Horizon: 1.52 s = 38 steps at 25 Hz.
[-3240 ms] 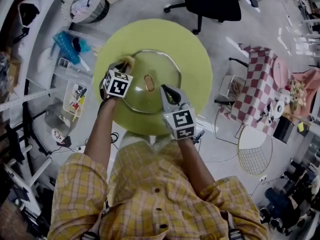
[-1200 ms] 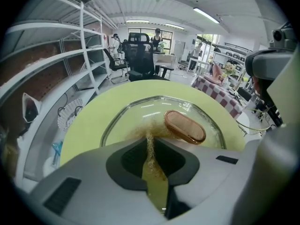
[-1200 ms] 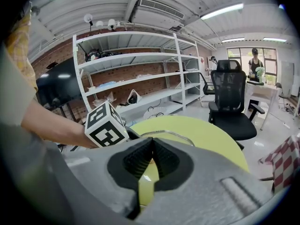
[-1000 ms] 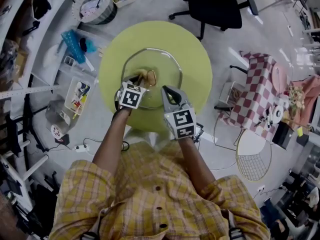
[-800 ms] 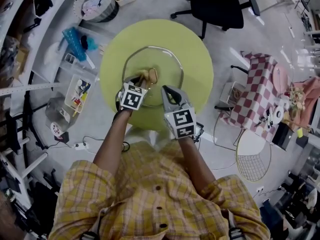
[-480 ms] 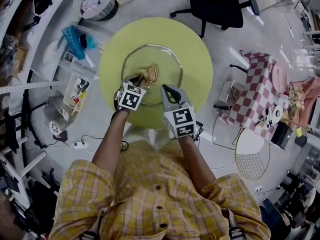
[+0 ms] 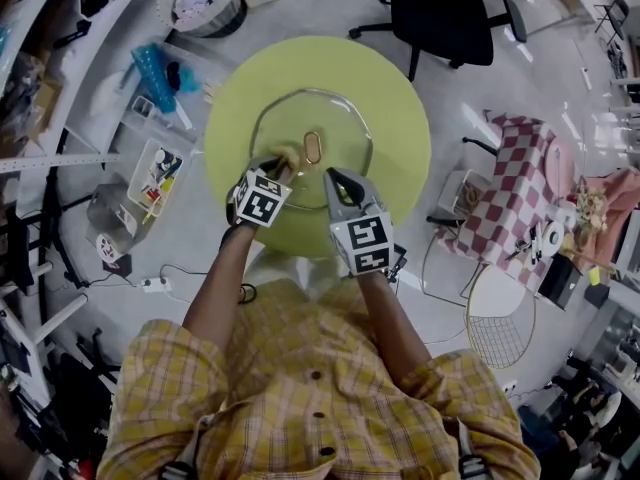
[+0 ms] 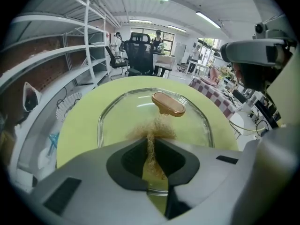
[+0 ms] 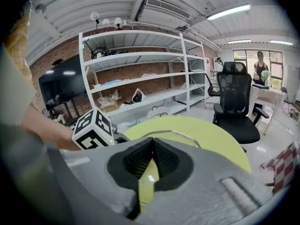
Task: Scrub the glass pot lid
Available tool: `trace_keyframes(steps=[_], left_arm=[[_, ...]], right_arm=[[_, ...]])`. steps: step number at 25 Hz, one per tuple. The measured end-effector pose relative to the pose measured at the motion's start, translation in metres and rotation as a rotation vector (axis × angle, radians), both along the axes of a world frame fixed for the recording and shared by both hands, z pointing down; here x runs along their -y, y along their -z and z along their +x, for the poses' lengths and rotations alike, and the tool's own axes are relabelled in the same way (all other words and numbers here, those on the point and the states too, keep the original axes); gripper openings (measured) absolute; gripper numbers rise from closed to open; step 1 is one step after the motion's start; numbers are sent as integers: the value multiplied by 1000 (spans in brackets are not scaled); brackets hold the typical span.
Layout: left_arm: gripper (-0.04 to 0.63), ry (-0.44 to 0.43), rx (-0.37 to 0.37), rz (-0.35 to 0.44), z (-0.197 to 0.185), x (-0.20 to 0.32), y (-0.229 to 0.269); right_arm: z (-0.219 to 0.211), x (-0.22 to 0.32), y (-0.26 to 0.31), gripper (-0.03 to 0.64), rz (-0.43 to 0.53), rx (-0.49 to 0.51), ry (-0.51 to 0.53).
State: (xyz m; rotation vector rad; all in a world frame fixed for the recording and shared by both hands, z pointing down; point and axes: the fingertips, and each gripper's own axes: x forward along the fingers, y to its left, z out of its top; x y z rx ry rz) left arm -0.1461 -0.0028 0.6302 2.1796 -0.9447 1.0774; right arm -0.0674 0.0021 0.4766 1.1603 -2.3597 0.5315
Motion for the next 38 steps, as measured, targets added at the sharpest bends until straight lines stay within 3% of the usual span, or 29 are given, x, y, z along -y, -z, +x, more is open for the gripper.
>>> trace_keyframes(steps=[9,21,38], left_arm=[[41,50,0,-7,-29,3,-1],[41,42,46,-36,-60,6,-3],[41,85,39,-45,-65,42,-4]], right_arm=[[-2,2,1,-3,9,-6,0],[-7,5,7,-3,18,-12,5],[-16,8,-4,-3,-27,-5,18]])
